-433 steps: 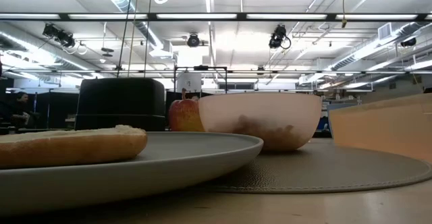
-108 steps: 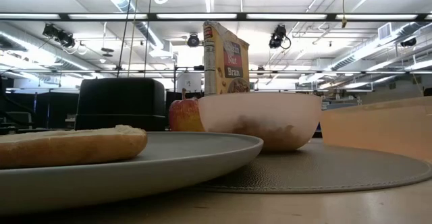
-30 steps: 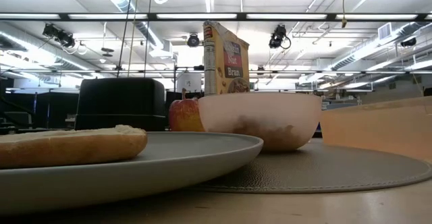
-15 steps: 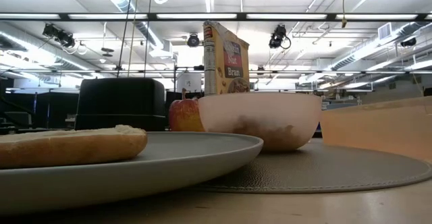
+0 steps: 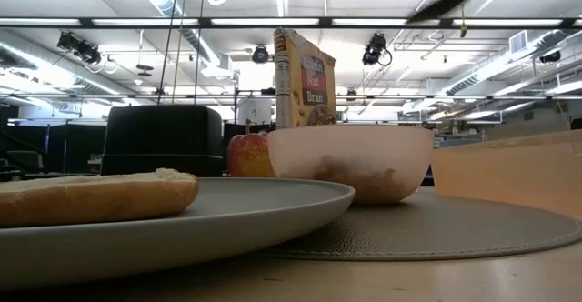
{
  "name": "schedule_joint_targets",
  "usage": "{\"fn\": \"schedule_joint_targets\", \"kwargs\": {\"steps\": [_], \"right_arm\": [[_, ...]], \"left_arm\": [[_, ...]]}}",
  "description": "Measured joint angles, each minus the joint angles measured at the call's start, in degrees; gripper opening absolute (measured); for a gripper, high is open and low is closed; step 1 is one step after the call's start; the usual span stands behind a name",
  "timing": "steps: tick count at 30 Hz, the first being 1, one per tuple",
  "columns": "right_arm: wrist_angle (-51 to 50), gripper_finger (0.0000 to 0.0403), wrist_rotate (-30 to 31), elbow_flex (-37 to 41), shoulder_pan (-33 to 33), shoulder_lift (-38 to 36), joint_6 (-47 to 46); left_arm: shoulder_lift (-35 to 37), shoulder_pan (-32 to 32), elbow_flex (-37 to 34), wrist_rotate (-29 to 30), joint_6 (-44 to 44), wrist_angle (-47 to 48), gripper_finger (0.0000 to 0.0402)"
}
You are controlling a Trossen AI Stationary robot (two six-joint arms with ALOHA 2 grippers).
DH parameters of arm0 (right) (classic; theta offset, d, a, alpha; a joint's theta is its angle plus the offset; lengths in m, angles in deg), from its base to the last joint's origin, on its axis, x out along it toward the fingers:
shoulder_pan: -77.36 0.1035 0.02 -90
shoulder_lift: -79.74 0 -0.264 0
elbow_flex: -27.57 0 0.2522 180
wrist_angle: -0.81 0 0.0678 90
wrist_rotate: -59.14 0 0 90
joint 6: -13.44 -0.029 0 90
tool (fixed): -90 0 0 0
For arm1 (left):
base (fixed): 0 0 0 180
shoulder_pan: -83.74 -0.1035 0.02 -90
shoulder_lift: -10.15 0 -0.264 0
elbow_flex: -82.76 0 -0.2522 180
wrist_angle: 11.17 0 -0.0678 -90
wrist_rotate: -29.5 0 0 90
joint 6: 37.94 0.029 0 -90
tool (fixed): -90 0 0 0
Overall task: Arrange a breakfast setting
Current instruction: Put the black spoon to the right of the light orange bowl on the gray mat
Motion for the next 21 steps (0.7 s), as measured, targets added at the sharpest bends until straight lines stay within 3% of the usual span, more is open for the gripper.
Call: {"fn": "schedule_joint_targets", "kwargs": {"steps": [3, 10, 16, 21], "right_arm": [[7.4, 0.0016, -5.0, 6.0, 0.7, -0.1, -8.0], [26.3, 0.0016, -9.7, 21.0, 1.2, 0.0, -25.0], [24.5, 0.0016, -8.8, 25.4, -1.8, 0.0, -27.5], [18.0, 0.0016, -6.2, 25.5, -6.5, 0.0, -21.3]], "left_arm": [[0.0, 0.0, 0.0, -0.8, 3.7, 1.0, 0.0197], [0.0, 0.0, 0.0, -4.7, 9.8, 1.2, 0.0197], [0.0, 0.0, 0.0, -8.4, 10.2, 2.4, 0.0197], [0.0, 0.0, 0.0, -10.7, 10.2, 3.2, 0.0197]]}}
